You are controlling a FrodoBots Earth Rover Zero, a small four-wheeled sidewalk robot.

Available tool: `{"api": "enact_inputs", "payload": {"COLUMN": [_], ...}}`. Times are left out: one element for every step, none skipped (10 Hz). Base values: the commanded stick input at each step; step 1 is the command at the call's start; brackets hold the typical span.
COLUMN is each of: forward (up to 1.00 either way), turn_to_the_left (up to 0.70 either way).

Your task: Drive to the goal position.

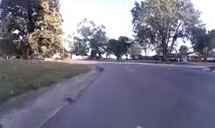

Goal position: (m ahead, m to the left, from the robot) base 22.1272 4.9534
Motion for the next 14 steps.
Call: {"api": "enact_inputs", "payload": {"forward": [1.00,1.00,1.00,1.00,1.00,1.00,1.00,1.00,1.00,1.00,1.00,1.00,1.00,1.00], "turn_to_the_left": [-0.02,-0.10,-0.13,-0.05,-0.01,0.00,0.00,-0.09,-0.26,-0.23,0.00,0.00,0.00,0.00]}}
